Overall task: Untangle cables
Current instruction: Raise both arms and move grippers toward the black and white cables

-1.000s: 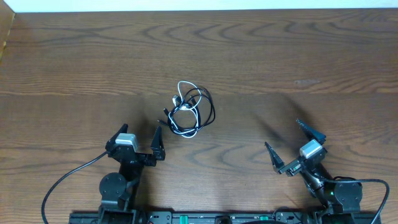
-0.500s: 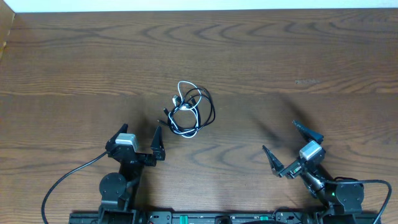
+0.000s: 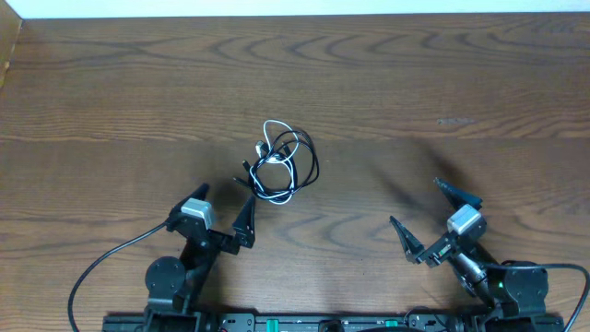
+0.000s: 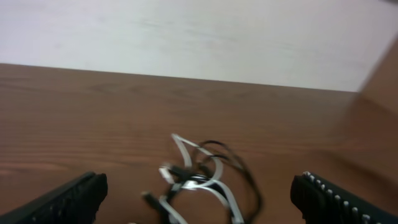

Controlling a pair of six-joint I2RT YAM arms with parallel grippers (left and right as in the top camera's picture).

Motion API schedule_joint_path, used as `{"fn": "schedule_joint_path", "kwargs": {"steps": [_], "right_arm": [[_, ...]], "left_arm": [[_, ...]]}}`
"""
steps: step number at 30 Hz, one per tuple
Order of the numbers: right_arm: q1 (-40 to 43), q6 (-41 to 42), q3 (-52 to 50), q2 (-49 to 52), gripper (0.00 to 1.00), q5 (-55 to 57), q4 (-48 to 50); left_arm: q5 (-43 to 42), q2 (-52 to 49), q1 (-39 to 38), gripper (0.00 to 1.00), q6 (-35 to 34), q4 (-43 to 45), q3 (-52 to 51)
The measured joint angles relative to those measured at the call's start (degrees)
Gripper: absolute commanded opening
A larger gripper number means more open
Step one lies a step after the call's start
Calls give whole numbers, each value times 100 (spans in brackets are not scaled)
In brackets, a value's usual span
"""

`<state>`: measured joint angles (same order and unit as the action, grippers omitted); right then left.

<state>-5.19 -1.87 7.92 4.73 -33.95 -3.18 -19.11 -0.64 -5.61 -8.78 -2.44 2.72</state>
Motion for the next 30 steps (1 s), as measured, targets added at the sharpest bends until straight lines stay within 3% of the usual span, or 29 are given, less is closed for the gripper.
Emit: {"fn": "schedule_joint_path", "kwargs": {"steps": [7,12,24,30], "right_arm": [[2,-94,361,918,99,-260,-28],[4,-197,737,1932,99,-402,-39],[9,-505,2118,5571,99,-721,-522],[9,-527,3003,6985,99,-765,-1145]], "left_arm": [[-459,-173,0,100,-391,-1069,1344],[-597,-925,0,100,-367,-1952,2754],[-1434,-4496,0,100,328,-4905,5685],[-1978,-6002,0,100,385,-5202,5930]]}}
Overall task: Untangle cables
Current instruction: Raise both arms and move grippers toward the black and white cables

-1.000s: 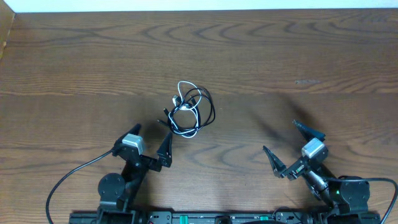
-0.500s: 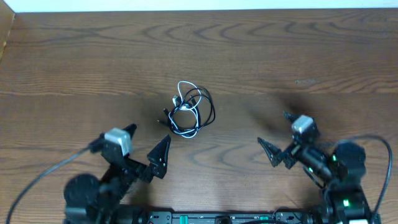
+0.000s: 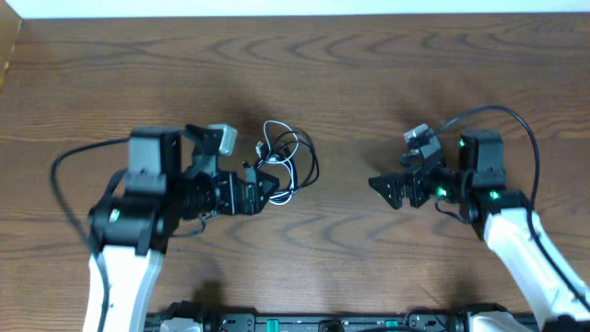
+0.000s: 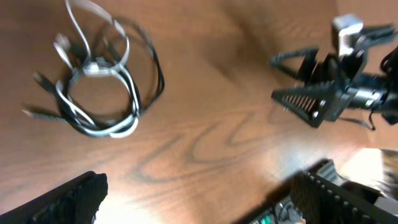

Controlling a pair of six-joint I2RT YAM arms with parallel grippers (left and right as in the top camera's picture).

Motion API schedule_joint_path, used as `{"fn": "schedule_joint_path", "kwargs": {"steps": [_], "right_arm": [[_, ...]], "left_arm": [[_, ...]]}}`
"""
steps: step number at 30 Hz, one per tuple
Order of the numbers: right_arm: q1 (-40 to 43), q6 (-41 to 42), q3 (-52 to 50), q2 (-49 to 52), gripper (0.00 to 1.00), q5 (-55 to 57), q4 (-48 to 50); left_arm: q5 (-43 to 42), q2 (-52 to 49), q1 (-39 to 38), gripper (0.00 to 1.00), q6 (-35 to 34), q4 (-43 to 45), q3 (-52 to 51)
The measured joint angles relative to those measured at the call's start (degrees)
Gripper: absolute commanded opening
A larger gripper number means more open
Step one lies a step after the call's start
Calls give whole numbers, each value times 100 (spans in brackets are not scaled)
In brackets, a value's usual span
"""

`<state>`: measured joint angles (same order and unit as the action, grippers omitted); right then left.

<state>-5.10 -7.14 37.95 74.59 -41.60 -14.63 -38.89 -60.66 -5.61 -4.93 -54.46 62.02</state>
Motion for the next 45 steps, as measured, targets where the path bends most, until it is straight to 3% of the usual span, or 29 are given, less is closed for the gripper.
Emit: {"fn": "schedule_joint_path", "kwargs": {"steps": [14,30,35,45], "right_arm": [[0,181,339,413,99,-269,22],[0,424,345,411,99,-293,142],[0,636,365,411,99,-334,-507],[0,933,367,409,99,-107,-503]], "left_arm": [[-179,-1429,0,100,-1292,-59,0],[-173,-1510,0,100,-1460,-59,0],[-170,-1510,0,100,-1460,-59,0],[-173,-1510,0,100,-1460,-52,0]]}}
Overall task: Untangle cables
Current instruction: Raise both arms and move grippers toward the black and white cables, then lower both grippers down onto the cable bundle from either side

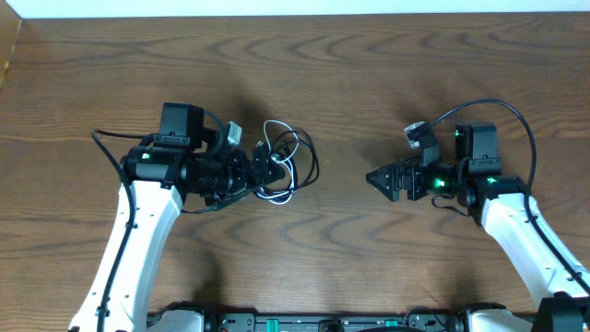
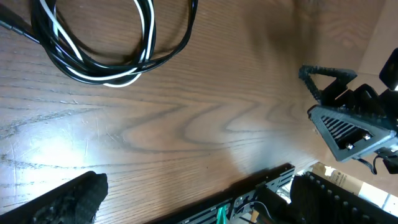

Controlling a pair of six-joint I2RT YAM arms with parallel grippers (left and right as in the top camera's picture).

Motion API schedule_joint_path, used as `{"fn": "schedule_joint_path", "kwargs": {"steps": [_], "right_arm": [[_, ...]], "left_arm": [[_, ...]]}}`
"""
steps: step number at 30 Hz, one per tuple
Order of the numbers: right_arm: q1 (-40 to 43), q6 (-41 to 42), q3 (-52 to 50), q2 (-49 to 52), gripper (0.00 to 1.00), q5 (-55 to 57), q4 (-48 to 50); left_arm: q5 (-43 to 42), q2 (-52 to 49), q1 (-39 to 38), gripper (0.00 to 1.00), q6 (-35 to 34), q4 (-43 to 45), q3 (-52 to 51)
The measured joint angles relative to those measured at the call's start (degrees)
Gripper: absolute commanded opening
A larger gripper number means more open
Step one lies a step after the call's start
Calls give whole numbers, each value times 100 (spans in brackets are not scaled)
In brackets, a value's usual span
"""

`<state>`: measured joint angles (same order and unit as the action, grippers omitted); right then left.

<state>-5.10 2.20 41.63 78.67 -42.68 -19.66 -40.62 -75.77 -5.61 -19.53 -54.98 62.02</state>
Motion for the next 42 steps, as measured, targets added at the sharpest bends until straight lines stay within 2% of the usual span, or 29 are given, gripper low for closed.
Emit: {"fn": "schedule_joint_path", "kwargs": {"steps": [1,2,3,5,6,7,8,9,10,17,27,33,42], "right_arm": [[0,105,0,0,98,105,46],[0,138,0,2,92,131,61],[0,227,0,0,82,186,87],[0,411,0,0,49,284,133],[0,463,0,0,35,315,151],[0,505,0,0,20,341,153],[0,531,0,0,1,363,151],[0,553,0,0,1,380,151],[0,577,0,0,1,407,149],[0,658,0,0,1,807,98],[-83,745,0,0,2,1606,-28],[-181,1106,0,35,13,1976,-22],[-852,1547,-2,118,18,2149,435]], "left_arm": [[2,0,0,100,0,39,0],[2,0,0,100,-2,111,0],[2,0,0,100,0,190,0],[7,0,0,99,-2,278,0],[24,0,0,90,-2,297,0],[50,0,-2,70,0,302,0],[96,0,0,40,15,304,0],[173,0,0,19,-24,306,0],[254,0,0,8,-24,310,0],[1099,0,0,7,-44,328,0],[2144,-7,0,7,-125,859,-212],[2559,-332,0,7,-127,940,-306],[2629,-1244,-9,8,-131,1027,-317]]}}
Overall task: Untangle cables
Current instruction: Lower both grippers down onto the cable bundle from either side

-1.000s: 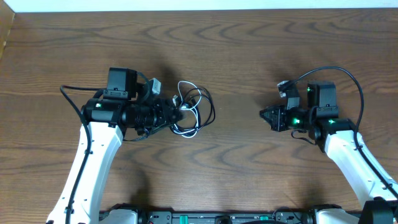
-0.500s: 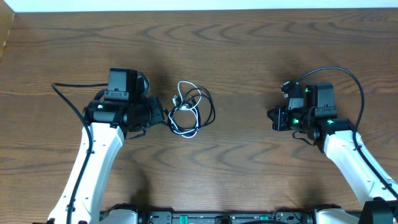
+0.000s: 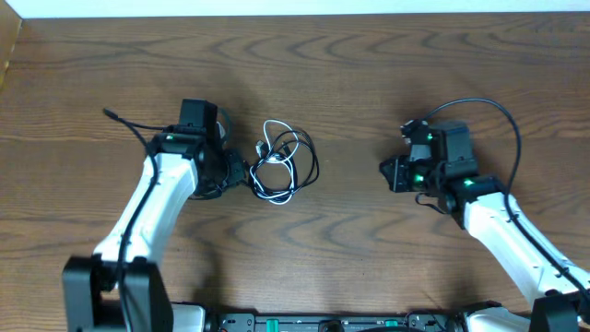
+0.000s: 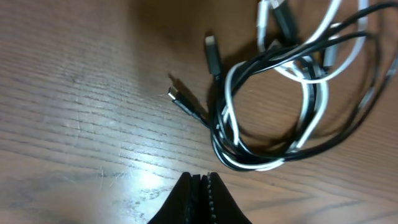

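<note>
A tangle of black and white cables (image 3: 281,164) lies in loose loops on the wooden table (image 3: 369,74). In the left wrist view the cables (image 4: 280,112) fill the upper right, with two black plug ends (image 4: 180,99) sticking out to the left. My left gripper (image 4: 200,177) is shut with nothing between its fingers, its tip just short of the loops. From overhead, my left gripper (image 3: 242,175) sits at the tangle's left edge. My right gripper (image 3: 387,172) hovers well to the right of the tangle, pointing toward it; its jaws cannot be made out.
The table's far edge runs along the top of the overhead view, against a white wall (image 3: 277,7). The arms' base rail (image 3: 313,323) lies along the near edge. Each arm trails its own black lead.
My left gripper was wide open over the lower part of the tangle; now it is shut and sits just left of it. The right gripper has shifted slightly right. The cables look unmoved.
Both arms first sat folded at the near edge with grippers open. Then both were out over the table, left beside the tangle, right facing it from the right. The left then stood open over the loops, and now it is shut beside them.
</note>
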Controlling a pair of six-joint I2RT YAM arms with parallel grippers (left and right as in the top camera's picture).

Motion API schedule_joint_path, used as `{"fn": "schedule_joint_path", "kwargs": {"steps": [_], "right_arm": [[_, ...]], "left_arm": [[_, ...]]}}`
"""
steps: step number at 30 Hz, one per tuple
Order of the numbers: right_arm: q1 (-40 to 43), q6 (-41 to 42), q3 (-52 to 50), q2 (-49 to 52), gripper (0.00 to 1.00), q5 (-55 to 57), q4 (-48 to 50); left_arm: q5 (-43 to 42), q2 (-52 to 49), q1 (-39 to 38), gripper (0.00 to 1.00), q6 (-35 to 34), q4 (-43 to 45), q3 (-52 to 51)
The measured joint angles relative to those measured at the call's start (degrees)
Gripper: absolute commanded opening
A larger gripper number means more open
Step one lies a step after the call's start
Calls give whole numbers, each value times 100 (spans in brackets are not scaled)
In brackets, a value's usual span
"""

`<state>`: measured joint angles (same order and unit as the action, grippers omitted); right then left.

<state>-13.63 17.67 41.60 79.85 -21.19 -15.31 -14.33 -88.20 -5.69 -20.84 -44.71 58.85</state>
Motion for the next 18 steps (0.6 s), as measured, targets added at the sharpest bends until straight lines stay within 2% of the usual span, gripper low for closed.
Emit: {"fn": "schedule_joint_path", "kwargs": {"steps": [3,6,12,18], "right_arm": [[-315,227,0,70,27,195,90],[-573,470,2,219,39,466,146],[-994,706,2,752,45,833,472],[-1215,778,2,1296,45,944,850]], "left_arm": [[-35,-326,-26,8,0,46,0],[-39,-654,-83,17,-22,203,0],[-96,-1187,-127,27,-24,343,0],[-326,-1296,-127,28,-33,426,-2]]}}
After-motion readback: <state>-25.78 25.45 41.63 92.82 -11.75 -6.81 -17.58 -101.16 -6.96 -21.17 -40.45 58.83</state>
